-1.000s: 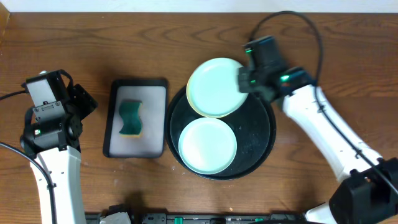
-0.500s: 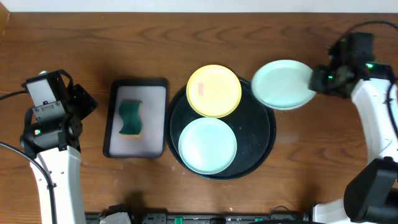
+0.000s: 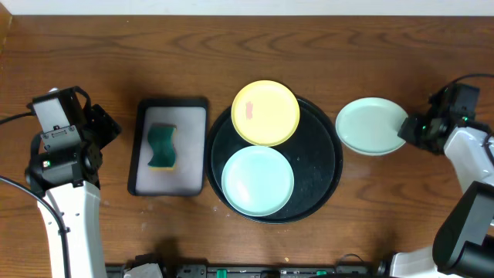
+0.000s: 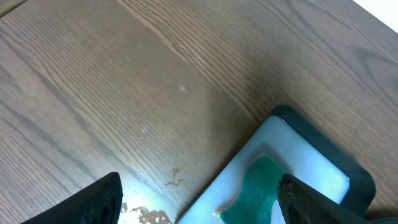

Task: Clean dirty plates on tray and stack at the side
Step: 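Carry the plate to the right of the tray and set it down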

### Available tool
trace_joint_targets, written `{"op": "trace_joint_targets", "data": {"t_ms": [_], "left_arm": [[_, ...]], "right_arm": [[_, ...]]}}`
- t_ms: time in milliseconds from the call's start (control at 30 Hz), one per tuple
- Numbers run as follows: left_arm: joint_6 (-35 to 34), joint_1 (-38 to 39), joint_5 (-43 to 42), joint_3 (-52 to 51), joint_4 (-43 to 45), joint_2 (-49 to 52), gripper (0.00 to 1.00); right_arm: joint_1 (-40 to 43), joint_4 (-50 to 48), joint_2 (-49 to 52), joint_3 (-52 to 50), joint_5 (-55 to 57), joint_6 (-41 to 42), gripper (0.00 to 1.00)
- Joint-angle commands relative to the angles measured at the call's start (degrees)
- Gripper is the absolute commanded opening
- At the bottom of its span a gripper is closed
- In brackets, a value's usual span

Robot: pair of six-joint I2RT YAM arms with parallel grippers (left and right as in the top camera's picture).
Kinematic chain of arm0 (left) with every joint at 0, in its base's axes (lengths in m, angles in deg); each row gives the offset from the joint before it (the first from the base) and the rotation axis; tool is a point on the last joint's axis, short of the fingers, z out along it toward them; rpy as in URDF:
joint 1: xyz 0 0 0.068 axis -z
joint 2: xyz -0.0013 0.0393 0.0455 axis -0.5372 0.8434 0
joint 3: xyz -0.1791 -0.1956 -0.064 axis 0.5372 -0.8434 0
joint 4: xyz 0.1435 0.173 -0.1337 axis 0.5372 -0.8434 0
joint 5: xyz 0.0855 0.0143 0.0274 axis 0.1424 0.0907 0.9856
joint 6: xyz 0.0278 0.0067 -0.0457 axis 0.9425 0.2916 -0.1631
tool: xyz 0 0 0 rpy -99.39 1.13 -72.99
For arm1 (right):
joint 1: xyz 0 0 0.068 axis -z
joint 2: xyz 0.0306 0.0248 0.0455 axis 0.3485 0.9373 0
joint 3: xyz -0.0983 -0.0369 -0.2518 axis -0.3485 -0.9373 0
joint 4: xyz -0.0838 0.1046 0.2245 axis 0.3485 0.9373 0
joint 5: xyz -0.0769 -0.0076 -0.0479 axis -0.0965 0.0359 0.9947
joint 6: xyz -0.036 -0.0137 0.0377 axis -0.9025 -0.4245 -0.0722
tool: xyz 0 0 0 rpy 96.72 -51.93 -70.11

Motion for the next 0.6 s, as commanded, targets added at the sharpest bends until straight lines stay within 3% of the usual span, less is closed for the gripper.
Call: {"op": "trace_joint_targets", "data": {"t_ms": [0, 333, 400, 500, 567], "left_arm": [[-0.3, -0.3, 0.3, 1.0, -0.2, 0.1, 0.80], [-0.3, -0.3, 0.3, 1.0, -0.2, 0.1, 0.80], [-0.3, -0.3, 0.3, 1.0, -0.2, 0.1, 0.80], [-0.3, -0.3, 0.3, 1.0, -0.2, 0.1, 0.80], [-0.3, -0.3, 0.3, 1.0, -0.2, 0.1, 0.80]], "right_arm": [[0.3, -2.2, -0.3, -2.3, 3.0, 0.5, 0.01], [0.3, -2.6, -0.3, -2.9, 4.4, 0.4, 0.08], [0.3, -2.4, -0.3, -2.9, 4.5, 0.4, 0.12], [0.3, -1.5, -0.3, -2.9, 4.4, 0.3, 0.31], [0.2, -0.7, -0.4, -2.8, 3.5, -1.9, 0.35]]}}
